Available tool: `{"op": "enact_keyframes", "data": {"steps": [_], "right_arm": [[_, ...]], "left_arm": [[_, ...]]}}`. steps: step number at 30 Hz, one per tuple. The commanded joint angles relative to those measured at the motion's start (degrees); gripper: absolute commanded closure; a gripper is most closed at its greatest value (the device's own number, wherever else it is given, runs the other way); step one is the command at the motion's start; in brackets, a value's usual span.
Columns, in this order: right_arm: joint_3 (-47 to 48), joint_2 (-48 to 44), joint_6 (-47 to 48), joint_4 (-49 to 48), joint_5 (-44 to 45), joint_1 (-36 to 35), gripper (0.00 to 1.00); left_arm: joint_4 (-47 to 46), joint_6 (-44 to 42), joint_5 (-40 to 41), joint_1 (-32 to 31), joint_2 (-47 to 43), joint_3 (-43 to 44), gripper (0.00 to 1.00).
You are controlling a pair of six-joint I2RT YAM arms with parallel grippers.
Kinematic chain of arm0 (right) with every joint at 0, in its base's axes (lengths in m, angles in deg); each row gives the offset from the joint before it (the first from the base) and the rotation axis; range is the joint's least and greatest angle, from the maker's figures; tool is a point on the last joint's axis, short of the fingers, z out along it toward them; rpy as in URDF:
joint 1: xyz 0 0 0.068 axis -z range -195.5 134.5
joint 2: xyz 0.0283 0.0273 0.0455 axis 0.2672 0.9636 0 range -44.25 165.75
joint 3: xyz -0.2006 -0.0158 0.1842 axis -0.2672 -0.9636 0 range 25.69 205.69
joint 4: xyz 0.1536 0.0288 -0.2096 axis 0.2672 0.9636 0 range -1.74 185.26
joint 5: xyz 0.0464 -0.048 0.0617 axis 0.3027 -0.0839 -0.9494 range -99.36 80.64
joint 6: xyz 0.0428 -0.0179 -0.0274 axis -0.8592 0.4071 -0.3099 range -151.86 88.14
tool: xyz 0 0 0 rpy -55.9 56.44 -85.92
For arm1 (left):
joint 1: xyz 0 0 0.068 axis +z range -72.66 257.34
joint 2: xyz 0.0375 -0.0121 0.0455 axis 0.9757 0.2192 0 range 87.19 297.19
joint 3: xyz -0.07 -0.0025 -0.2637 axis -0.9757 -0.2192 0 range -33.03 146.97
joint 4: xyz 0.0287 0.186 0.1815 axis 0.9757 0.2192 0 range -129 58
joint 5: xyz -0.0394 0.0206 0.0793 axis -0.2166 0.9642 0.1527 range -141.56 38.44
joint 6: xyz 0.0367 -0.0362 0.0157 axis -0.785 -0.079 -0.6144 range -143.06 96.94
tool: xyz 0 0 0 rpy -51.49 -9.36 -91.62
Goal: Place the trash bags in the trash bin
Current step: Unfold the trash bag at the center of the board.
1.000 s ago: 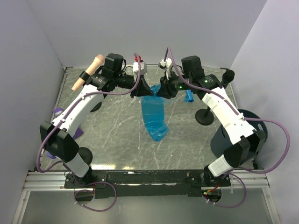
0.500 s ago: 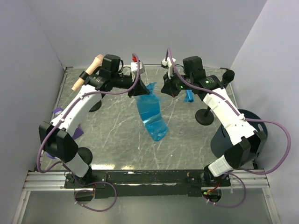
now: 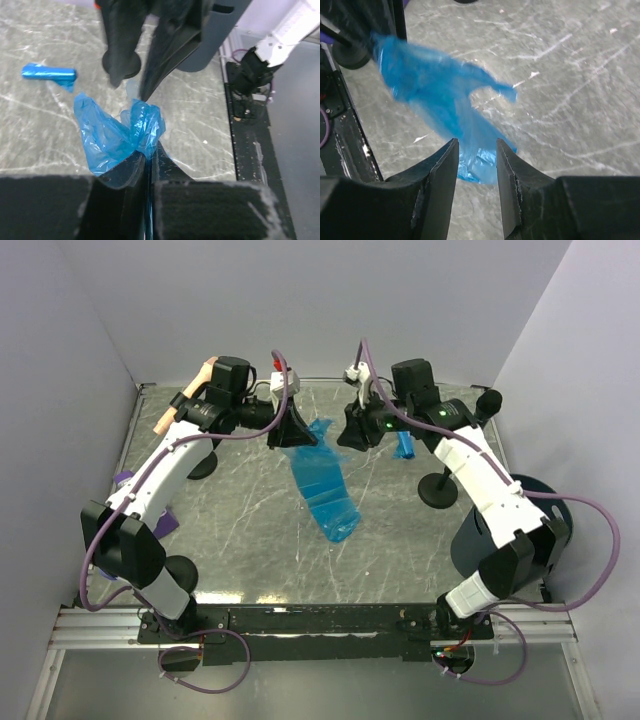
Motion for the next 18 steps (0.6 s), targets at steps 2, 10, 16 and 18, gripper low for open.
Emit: {"op": "enact_keyframes", "data": {"steps": [2,10,16,18], "right_arm": [[4.78,3.34,-1.08,-1.33,-2.71,-1.32,0.57],[4.88,4.92,-2.31,-2.03,-2.45,-2.73,0.56],[5.58,6.85,-5.12,-3.17,-2.45,-3.26,0.53],[5.75,7.65,-5.91,-3.61,-2.18,-3.26,0.52]], "left_arm": [[-1.68,0.36,-5.95,-0.16,0.13,2.26,0.87],[-3.96,2.56,-7.09,-0.16,0.21,2.43,0.86],[-5.19,3.44,-7.71,-0.16,0.48,2.17,0.86],[-5.19,3.52,-7.88,-0.16,0.56,2.17,0.86]]}}
